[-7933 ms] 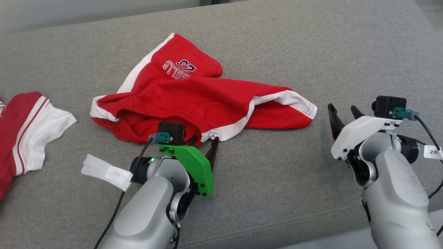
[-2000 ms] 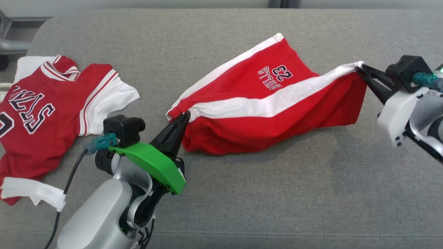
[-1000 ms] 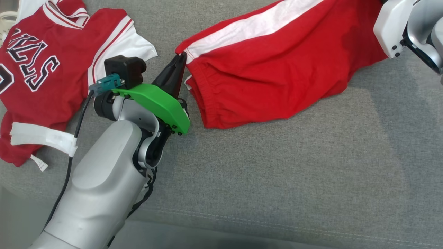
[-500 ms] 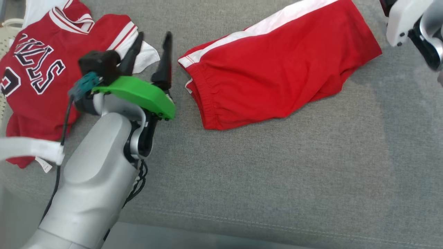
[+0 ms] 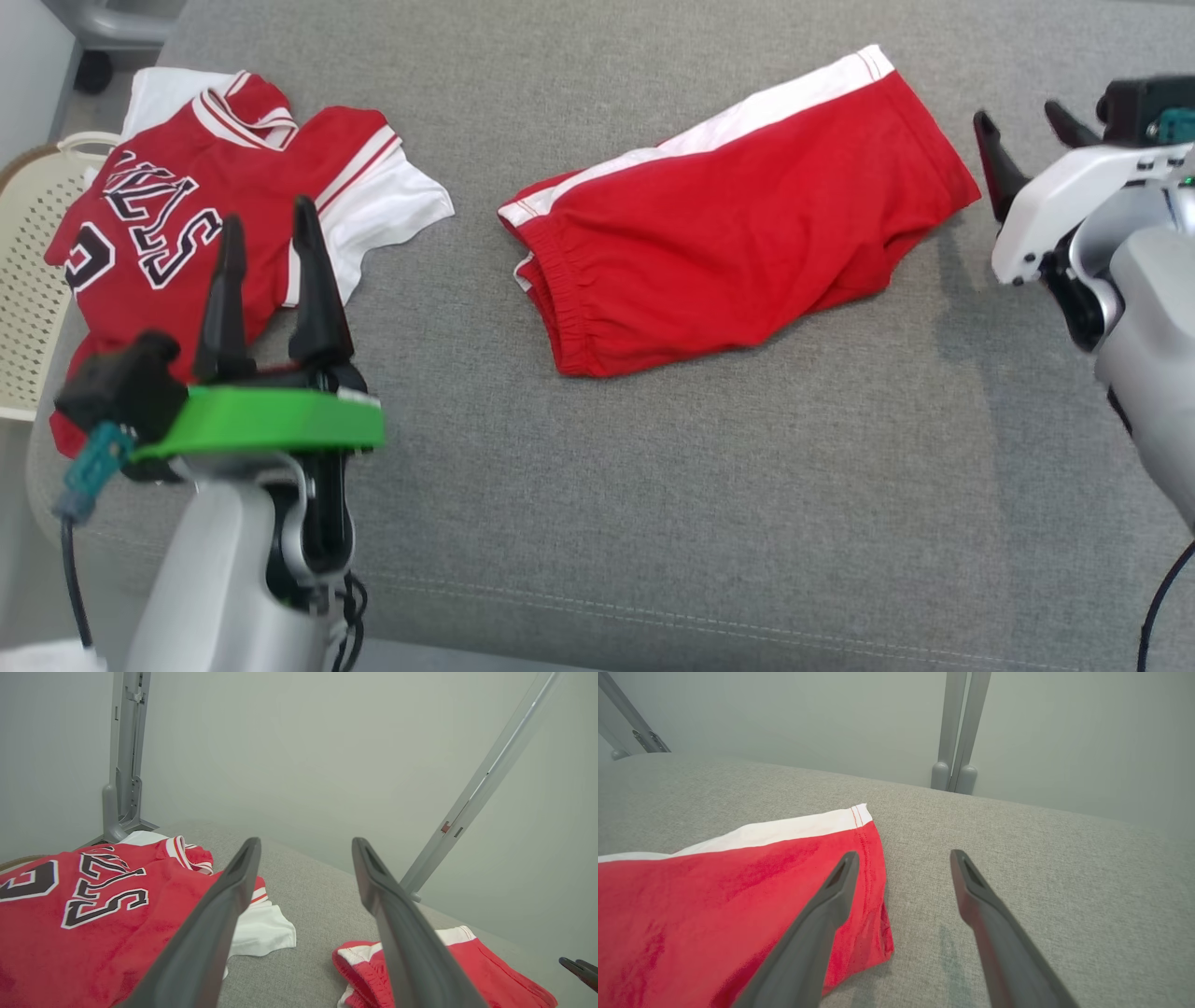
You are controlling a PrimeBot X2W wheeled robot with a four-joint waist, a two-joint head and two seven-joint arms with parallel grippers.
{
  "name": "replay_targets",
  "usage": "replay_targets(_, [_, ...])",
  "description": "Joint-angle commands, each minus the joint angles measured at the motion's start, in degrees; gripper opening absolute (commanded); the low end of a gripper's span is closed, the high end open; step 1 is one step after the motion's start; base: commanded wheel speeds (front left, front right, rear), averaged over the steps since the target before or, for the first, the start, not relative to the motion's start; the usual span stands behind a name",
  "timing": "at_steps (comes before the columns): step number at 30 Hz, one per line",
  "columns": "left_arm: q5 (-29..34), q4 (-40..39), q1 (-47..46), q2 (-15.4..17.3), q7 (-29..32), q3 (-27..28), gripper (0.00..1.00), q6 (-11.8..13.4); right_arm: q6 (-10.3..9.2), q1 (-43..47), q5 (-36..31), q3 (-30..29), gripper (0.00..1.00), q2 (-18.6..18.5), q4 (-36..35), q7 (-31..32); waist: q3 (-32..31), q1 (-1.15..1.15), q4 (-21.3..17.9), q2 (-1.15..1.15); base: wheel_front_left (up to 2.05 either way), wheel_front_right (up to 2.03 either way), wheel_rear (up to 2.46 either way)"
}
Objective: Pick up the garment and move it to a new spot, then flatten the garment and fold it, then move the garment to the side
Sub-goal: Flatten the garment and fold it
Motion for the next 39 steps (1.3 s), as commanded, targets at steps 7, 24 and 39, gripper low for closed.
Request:
replay_targets(7, [6.97, -5.09, 11.61, -1.60, -0.17, 0.87, 1.00, -3.75, -0.07, 3.63, -0.06, -2.28, 1.00, 2.22, 5.19, -0.66, -1.88, 0.00, 1.50, 0.00, 0.00, 0.00, 0.00])
replay_targets(24, [15.55, -7.54, 18.50, -1.15, -0.17, -0.59, 1.00, -5.21, -0.08, 5.67, 2.13, -8.06, 1.00, 3.63, 11.42, 0.30, 0.42, 0.00, 5.74, 0.00, 0.00, 0.00, 0.00])
replay_targets(39, [16.53, -5.80, 17.13, -1.72, -0.07, -2.07, 1.00, -5.85, -0.10, 6.91, -0.18, -8.97, 0.00, 3.96, 12.08, -0.16, -0.06, 0.00, 4.88, 0.00, 0.00, 0.00, 0.00])
